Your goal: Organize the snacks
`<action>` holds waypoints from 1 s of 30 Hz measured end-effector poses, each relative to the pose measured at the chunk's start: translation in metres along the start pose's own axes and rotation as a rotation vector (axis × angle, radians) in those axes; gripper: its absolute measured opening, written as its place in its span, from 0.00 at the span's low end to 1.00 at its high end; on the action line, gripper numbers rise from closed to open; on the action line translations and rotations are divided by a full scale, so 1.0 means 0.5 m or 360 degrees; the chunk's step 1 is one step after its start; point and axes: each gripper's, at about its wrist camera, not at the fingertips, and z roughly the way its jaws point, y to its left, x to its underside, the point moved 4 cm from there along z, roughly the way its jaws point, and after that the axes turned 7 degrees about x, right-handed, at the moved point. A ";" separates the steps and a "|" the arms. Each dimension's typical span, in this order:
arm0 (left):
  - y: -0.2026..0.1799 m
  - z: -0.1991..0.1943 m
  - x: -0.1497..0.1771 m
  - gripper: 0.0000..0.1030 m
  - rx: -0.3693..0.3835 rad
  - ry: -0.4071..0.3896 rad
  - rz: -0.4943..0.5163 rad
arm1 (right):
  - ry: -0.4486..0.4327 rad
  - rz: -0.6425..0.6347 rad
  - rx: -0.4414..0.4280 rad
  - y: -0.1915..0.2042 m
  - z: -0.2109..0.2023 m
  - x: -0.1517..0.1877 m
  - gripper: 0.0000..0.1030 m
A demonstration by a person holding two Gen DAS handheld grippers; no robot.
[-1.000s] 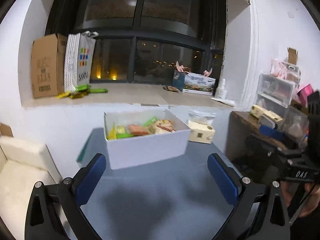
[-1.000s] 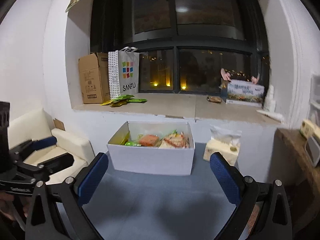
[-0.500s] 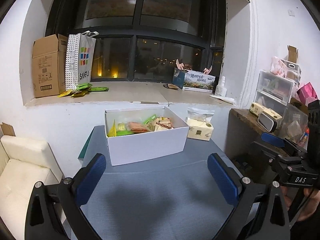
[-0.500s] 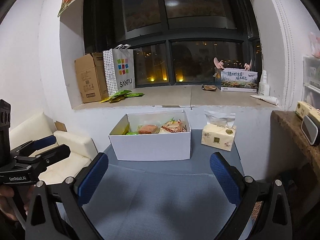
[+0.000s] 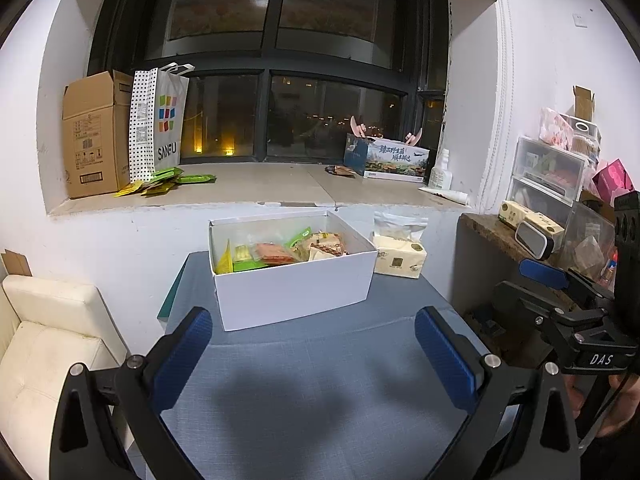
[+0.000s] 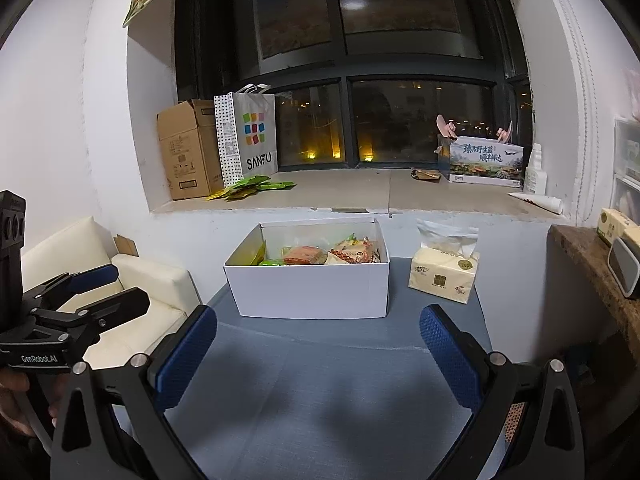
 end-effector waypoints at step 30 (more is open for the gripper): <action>0.002 0.005 0.003 1.00 0.0004 0.0019 0.0009 | -0.0005 -0.0014 -0.0015 0.005 0.000 0.000 1.00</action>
